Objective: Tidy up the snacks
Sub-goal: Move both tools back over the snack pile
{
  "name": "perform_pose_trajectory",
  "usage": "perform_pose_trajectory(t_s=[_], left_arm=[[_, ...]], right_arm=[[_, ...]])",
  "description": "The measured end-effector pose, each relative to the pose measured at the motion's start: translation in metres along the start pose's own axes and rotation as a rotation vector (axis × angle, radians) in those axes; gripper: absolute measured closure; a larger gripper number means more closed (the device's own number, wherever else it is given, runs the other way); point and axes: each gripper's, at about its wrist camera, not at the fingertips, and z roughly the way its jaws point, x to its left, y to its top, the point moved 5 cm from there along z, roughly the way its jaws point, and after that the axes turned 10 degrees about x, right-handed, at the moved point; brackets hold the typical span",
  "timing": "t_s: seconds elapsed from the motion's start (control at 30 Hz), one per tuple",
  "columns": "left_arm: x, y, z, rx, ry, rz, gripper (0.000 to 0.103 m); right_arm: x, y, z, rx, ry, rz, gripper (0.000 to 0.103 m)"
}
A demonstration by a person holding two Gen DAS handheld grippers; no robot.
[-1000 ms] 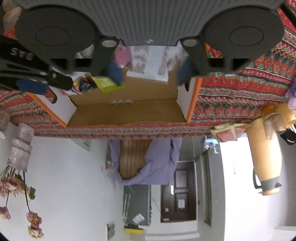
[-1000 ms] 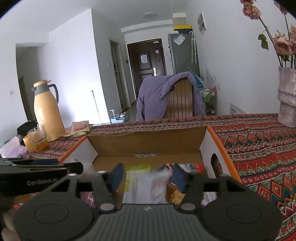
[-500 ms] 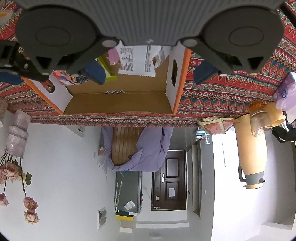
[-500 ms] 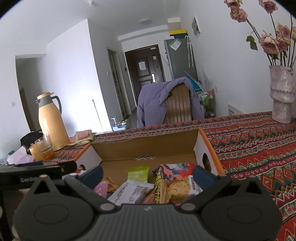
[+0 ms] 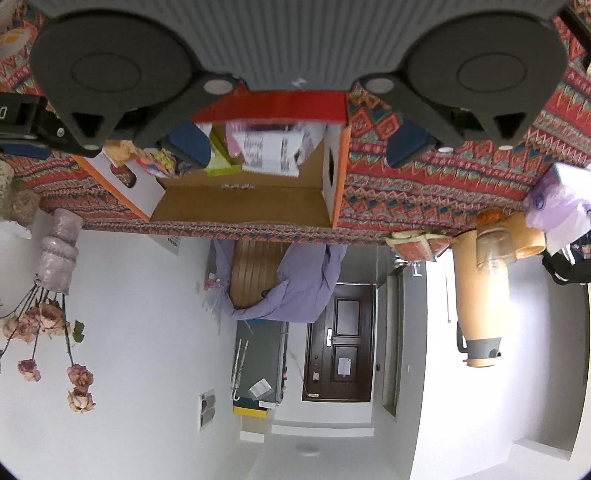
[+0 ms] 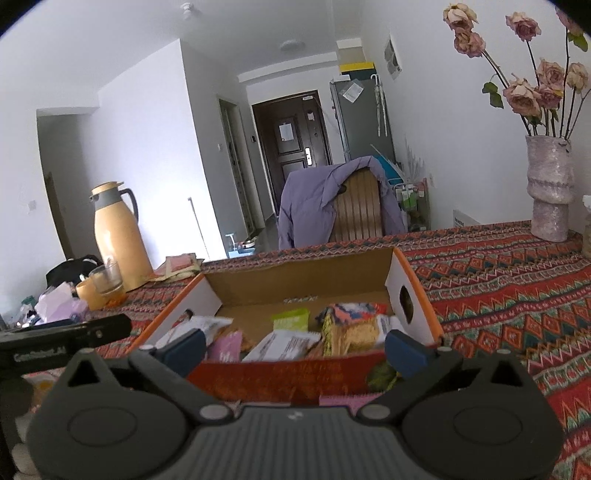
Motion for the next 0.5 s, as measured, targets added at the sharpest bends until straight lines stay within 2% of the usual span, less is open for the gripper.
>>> perform_pose_trajectory(t_s=[0.27, 0.5], left_arm=[[0.016, -0.038, -0.026, 0.043, -0.027, 0.006, 0.0], [0.032, -0.071, -0.039, 0.084, -0.028, -0.004, 0.0]], right_arm=[[0.019, -0.039, -0.024, 0.046, -0.032, -0.028, 0.0], [0.036, -0.081, -0.028, 0.147, -0.074, -0.061, 0.0]])
